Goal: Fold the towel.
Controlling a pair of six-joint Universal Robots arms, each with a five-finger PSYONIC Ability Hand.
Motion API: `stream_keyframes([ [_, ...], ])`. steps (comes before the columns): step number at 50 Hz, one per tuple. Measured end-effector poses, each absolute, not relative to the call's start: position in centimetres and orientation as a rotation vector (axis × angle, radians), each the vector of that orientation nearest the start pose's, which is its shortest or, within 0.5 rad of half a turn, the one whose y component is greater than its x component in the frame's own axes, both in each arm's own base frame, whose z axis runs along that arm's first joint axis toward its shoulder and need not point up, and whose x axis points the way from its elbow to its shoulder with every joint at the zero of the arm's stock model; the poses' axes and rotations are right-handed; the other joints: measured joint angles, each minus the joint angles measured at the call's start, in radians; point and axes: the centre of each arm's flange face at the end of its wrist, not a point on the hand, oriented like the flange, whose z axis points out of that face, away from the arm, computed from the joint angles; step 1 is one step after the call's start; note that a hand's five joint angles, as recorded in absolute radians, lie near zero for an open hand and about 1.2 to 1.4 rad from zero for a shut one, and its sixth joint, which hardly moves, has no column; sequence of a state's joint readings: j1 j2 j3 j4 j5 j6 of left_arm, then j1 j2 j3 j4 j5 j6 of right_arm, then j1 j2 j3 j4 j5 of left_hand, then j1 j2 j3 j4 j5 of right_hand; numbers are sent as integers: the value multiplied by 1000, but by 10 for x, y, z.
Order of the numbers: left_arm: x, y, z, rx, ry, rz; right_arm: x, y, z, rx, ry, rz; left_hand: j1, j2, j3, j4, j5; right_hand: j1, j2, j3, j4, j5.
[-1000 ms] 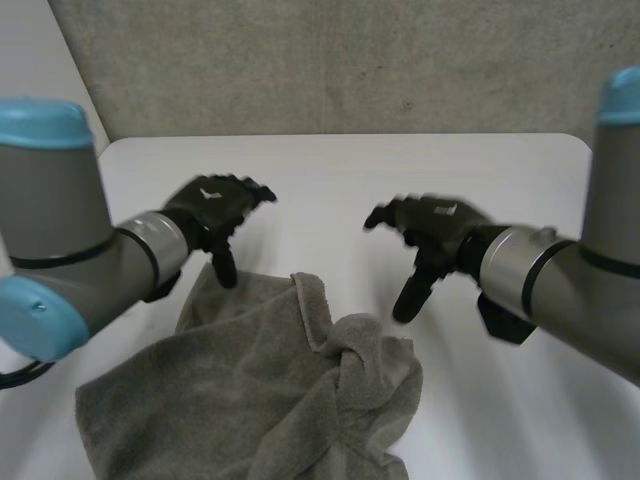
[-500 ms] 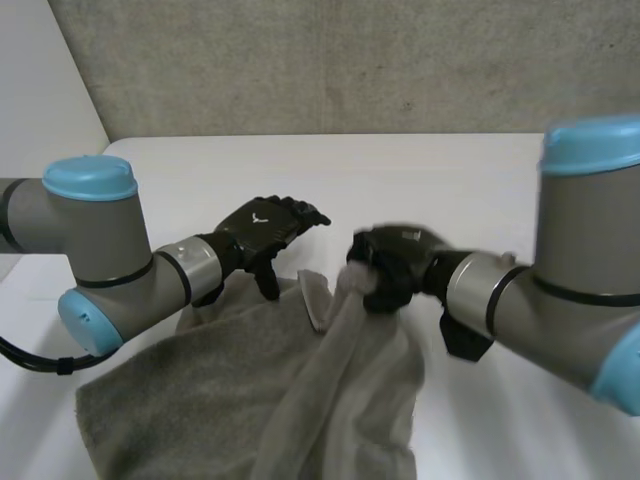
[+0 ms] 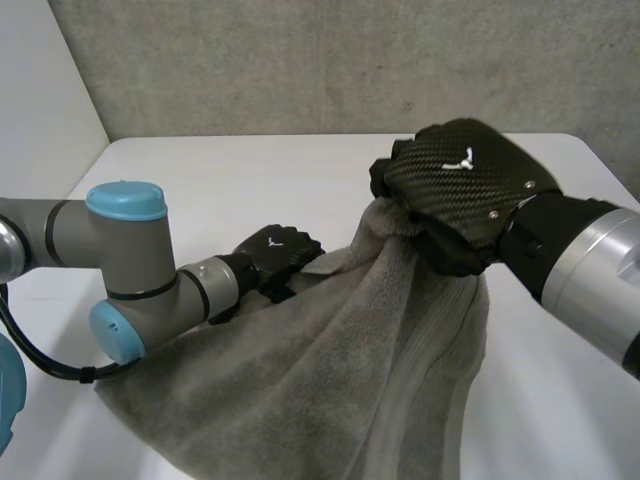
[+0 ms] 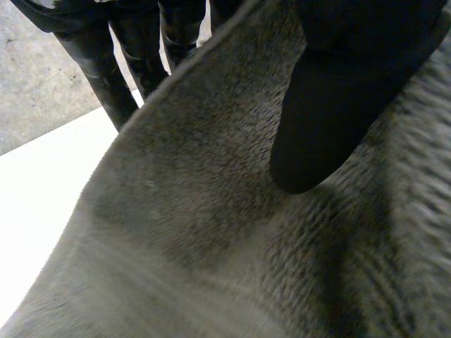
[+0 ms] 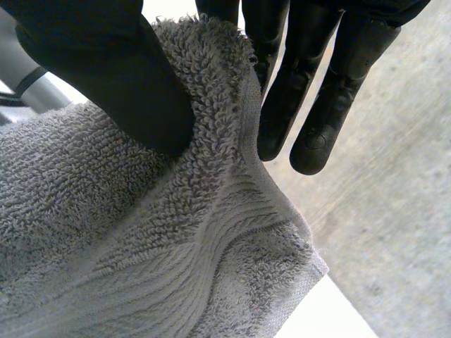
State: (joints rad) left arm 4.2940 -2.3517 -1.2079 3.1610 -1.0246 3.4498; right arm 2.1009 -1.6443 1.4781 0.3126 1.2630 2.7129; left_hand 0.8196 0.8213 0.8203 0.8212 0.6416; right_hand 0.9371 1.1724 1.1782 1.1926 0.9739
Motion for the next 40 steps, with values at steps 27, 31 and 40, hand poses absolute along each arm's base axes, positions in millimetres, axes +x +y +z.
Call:
stream_keyframes([
  [27,-336,-345,174,-962,-1852,1920,280,-194,323,-1376,1812,-1915,352,379,378,378,374,0,1,0,0,6],
  [31,-321,-376,223,-837,-1751,2248,284,-237,310,-1405,1904,-1965,362,391,391,391,389,0,2,1,1,6],
  [40,-302,-388,361,-483,-1223,2771,301,-324,368,-1110,1719,-2655,382,395,395,396,396,23,11,5,4,6],
])
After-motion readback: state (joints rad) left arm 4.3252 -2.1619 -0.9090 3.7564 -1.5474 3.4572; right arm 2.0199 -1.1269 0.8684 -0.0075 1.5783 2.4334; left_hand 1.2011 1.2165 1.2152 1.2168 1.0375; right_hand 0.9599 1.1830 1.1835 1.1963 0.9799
